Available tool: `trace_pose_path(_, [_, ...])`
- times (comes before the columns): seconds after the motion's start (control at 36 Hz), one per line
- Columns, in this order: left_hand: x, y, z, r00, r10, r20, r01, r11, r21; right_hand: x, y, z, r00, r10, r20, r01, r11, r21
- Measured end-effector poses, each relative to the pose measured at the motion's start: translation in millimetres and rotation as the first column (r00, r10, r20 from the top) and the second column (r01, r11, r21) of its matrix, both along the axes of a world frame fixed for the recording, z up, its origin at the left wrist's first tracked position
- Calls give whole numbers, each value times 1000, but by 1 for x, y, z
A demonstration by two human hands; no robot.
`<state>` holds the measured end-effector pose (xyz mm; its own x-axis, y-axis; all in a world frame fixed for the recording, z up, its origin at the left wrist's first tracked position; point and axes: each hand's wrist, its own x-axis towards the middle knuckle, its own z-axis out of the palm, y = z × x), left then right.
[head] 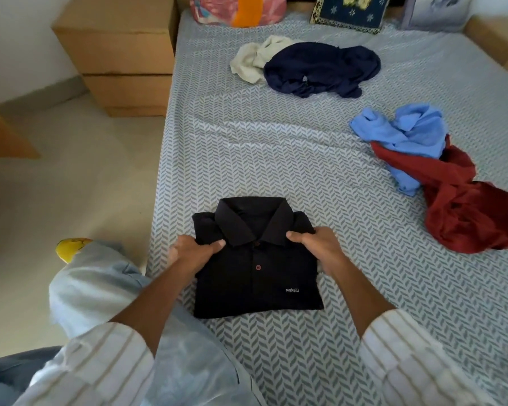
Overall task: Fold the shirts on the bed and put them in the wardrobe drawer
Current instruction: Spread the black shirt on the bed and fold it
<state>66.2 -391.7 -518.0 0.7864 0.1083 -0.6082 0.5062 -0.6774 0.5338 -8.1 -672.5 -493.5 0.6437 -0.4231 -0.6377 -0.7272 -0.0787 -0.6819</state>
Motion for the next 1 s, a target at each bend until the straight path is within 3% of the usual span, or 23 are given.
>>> trace_pose_path(0.06, [11,4,-24,997,59,-41,-62,997,-54,5,-4,0,999,4,-32,-2,999,54])
trace_pose_path(0.19, [6,-7,11,973,149,-176,-191,949,-251,12,-4,4,995,63,-72,-54,990,127])
trace_pose_path(0.36, [3,-15,21,980,152,-128,-188,914,-359,11,-6,7,999,-2,39,-8,970,245])
trace_pose_path(0.5, [0,-16,25,972,168,-162,-232,769,-595,5,-4,10,993,-54,110,12,934,356])
trace_pose_path(0.69, [-5,-6,27,968,131,-213,-241,707,-665,8,-1,19,985,-31,167,-36,921,388])
trace_pose_path(0.83, [-4,11,51,980,130,-152,-200,676,-709,13,4,46,976,-3,218,-91,902,423])
trace_pose_path(1.0, [3,55,107,991,134,26,-63,615,-786,35,31,95,925,33,380,-208,878,431])
